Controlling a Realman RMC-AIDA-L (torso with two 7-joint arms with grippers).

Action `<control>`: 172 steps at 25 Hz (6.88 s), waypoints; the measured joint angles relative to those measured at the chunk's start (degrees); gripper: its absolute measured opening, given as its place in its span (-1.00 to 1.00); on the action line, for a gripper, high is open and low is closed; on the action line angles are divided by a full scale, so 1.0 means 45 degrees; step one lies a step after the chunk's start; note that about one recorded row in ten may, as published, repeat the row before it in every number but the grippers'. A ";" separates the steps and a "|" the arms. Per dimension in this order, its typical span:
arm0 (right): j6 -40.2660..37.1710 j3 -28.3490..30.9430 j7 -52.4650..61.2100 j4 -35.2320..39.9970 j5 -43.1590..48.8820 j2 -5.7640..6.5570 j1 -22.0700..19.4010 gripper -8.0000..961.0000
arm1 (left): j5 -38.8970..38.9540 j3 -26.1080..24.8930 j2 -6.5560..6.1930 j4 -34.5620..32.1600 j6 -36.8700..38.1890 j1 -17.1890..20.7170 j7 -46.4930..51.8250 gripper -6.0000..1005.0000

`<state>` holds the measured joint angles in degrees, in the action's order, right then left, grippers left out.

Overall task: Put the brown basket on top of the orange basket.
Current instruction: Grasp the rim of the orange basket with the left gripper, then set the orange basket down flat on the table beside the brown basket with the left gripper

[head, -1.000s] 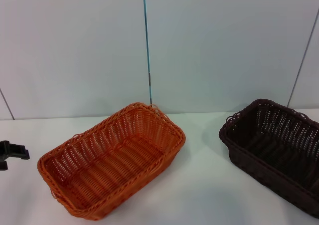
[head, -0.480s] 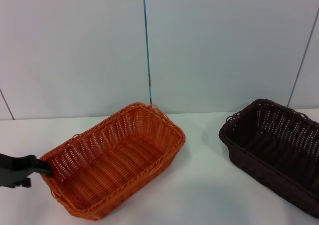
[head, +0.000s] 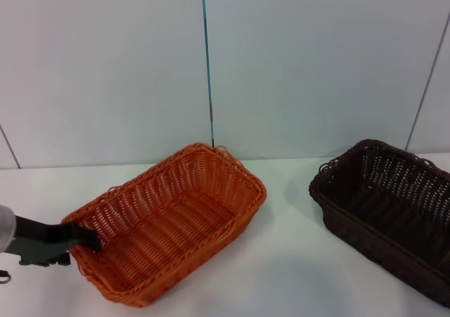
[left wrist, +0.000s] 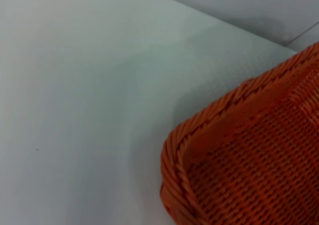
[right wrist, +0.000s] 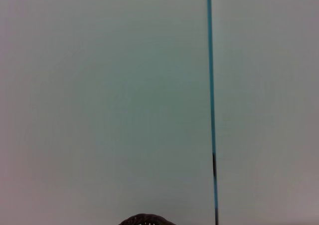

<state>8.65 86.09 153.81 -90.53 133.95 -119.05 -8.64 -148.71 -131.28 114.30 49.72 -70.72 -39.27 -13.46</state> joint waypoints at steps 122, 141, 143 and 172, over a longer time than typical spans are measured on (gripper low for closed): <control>0.0005 0.0248 0.0000 0.0651 -0.0002 -0.0028 0.0677 0.91 | -0.0663 -0.0713 -0.1764 -0.2716 -0.0741 -0.3130 -0.1534 -0.73; 0.0658 0.0223 -0.0066 0.0168 0.0000 -0.0028 0.0607 0.91 | 0.0874 -0.0924 -0.1706 -0.5280 0.2195 -0.3627 -0.3596 -0.72; 0.0658 0.0223 -0.0059 0.0153 0.0000 -0.0029 0.0599 0.91 | 0.1056 -0.0925 -0.1703 -0.5569 0.2434 -0.3614 -0.3734 -0.72; 0.0774 0.0321 -0.0123 0.0064 0.0061 0.0010 0.0624 0.91 | 0.1488 -0.0917 -0.0352 -0.5934 0.3727 -0.3470 -0.3959 -0.71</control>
<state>12.13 87.54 153.26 -90.24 134.22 -119.01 -5.83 -142.01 -135.41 112.72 23.02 -53.95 -54.88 -31.27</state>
